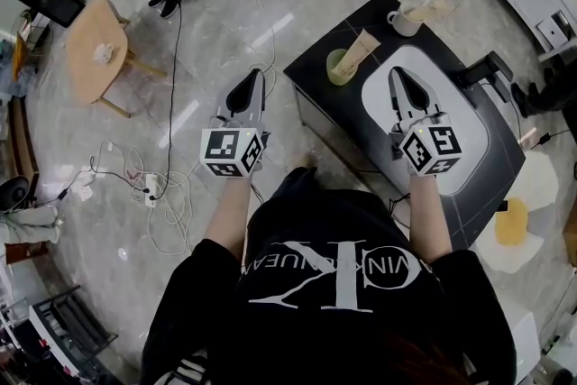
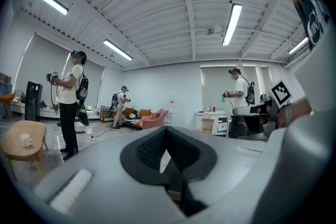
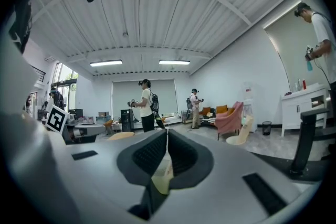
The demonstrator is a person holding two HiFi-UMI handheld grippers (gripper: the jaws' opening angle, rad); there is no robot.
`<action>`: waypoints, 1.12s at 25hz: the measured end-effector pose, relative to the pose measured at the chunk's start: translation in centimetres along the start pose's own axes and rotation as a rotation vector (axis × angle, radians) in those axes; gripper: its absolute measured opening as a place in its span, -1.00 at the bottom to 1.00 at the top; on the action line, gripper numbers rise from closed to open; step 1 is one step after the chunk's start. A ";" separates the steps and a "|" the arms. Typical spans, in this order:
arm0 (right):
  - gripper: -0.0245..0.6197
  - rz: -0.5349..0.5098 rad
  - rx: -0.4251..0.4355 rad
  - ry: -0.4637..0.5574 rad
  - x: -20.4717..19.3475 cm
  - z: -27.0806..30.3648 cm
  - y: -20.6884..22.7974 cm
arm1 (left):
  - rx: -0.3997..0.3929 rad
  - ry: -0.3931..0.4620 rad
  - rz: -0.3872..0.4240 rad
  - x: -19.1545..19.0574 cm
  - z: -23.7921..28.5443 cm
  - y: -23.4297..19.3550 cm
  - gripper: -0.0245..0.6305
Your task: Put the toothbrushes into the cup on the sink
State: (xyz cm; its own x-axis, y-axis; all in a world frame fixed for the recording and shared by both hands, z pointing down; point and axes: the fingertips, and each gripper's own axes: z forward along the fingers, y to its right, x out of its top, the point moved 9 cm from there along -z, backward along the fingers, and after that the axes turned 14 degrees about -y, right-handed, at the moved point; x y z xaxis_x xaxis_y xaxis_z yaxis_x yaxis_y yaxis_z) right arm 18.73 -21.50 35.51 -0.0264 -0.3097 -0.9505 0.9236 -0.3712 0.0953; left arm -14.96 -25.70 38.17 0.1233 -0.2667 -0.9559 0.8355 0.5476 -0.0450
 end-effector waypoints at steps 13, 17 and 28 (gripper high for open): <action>-0.86 -0.005 -0.023 0.029 0.4 -0.7 0.2 | -0.019 0.038 0.025 1.6 0.4 -0.1 -0.89; -0.86 -0.003 -0.024 0.027 0.2 -1.0 0.2 | -0.025 0.033 0.027 1.7 0.6 0.2 -0.89; -0.86 0.026 -0.018 0.003 -0.8 -0.9 0.9 | -0.037 0.003 0.032 1.5 1.2 0.7 -0.89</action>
State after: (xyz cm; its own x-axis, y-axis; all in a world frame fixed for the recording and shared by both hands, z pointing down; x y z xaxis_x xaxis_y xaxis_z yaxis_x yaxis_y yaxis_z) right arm 19.95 -20.83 36.13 -0.0012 -0.3161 -0.9487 0.9306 -0.3476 0.1146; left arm -13.48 -26.68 37.04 0.1485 -0.2460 -0.9578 0.8110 0.5845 -0.0244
